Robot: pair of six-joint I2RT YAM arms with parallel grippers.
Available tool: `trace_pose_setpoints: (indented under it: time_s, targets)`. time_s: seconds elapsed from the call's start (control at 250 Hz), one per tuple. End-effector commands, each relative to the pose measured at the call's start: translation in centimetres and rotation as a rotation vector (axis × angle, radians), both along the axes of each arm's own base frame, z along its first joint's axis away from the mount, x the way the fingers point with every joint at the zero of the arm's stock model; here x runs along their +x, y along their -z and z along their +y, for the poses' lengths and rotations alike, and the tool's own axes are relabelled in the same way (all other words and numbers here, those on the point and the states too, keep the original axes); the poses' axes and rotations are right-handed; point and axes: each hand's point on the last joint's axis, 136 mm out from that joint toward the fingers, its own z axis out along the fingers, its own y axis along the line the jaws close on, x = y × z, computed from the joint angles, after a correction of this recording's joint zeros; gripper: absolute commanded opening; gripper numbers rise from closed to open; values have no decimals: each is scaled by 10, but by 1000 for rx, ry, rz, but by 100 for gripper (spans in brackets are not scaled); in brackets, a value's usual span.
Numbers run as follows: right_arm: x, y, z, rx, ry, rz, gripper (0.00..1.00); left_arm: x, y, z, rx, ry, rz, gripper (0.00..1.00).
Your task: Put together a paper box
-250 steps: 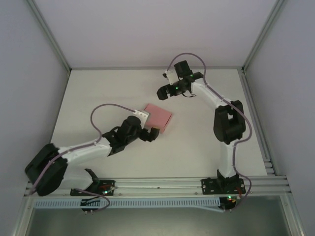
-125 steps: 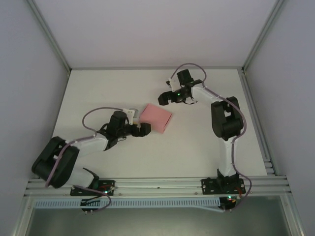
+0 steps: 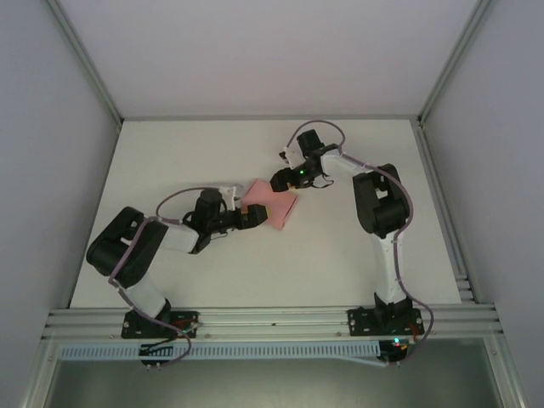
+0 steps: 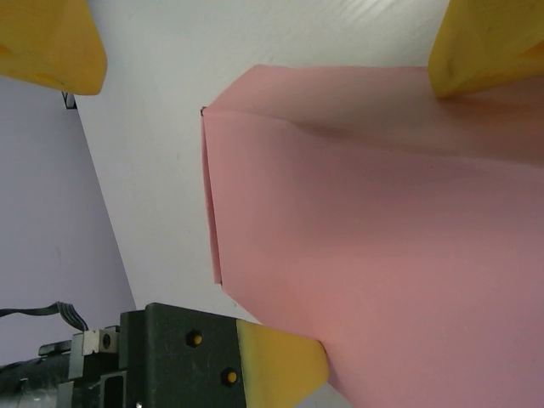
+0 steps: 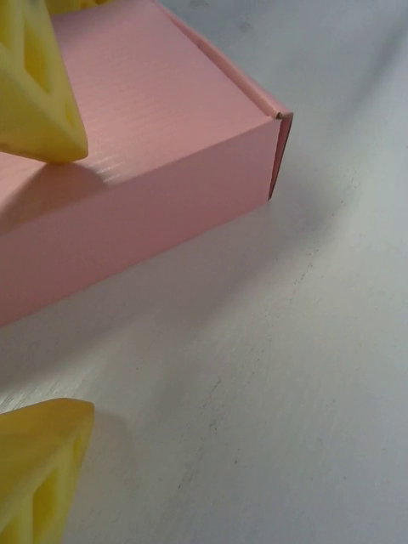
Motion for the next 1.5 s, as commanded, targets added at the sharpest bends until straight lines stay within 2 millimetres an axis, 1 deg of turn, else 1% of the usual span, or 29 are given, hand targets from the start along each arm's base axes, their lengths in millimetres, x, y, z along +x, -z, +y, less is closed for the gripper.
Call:
trace_pose_setpoints:
  time_s: [0.0,0.04,0.116,0.148,0.311,0.375,0.423,0.463,0.507,0.571,0.607,0.707,0.743,0.779,0.831,0.902,1.006,1.086,1.21,1.238,1.378,1.418,1.497]
  targets:
    - [-14,12,6,-17,-42,48,71,12,2,-10,-15,-5,-10,95]
    - [-17,12,9,-13,-51,54,69,15,7,-11,-10,-8,-2,94]
    - [-26,16,13,-15,-64,75,62,19,12,-17,-26,-2,8,88]
    - [-30,17,15,-19,-71,83,59,21,10,-20,-43,3,8,85]
    - [-53,21,25,-20,-87,118,55,30,4,-28,-115,-10,-9,73]
    - [-61,21,28,-14,-71,123,46,35,4,-30,-118,-23,-11,72]
    - [-65,19,31,8,-50,136,45,39,7,-28,-107,-48,-7,67]
    - [-72,19,34,28,-57,159,44,42,7,-27,-96,-63,-11,66]
    - [-76,19,34,33,-55,168,44,45,8,-25,-76,-82,-11,61]
    - [-79,21,34,33,-49,173,43,49,10,-23,-42,-97,-17,60]
    - [-82,23,34,33,-47,186,42,52,12,-22,-24,-105,-15,58]
    - [-92,28,36,30,-55,221,38,56,13,-27,-6,-98,-11,56]
    - [-97,31,36,23,-62,228,35,57,14,-28,-4,-100,-1,52]
    - [-101,32,37,22,-68,233,35,59,13,-28,-4,-103,3,52]
    - [-107,34,38,14,-64,237,35,61,17,-29,16,-113,24,48]
    - [-114,37,39,6,-56,244,35,62,21,-28,57,-128,41,47]
    - [-125,39,44,8,-63,256,33,65,21,-32,88,-139,63,47]
    - [-130,44,44,-2,-56,272,32,68,17,-36,82,-144,76,52]
    - [-136,52,45,-3,-49,305,31,71,14,-44,58,-136,89,52]
    - [-138,53,45,-7,-49,310,31,71,16,-45,58,-134,96,54]
    - [-146,59,49,-3,-58,332,30,73,19,-52,75,-126,99,54]
    - [-149,60,51,-1,-68,341,29,73,20,-53,82,-124,101,52]
    - [-153,63,54,1,-77,349,28,73,24,-57,104,-113,106,41]
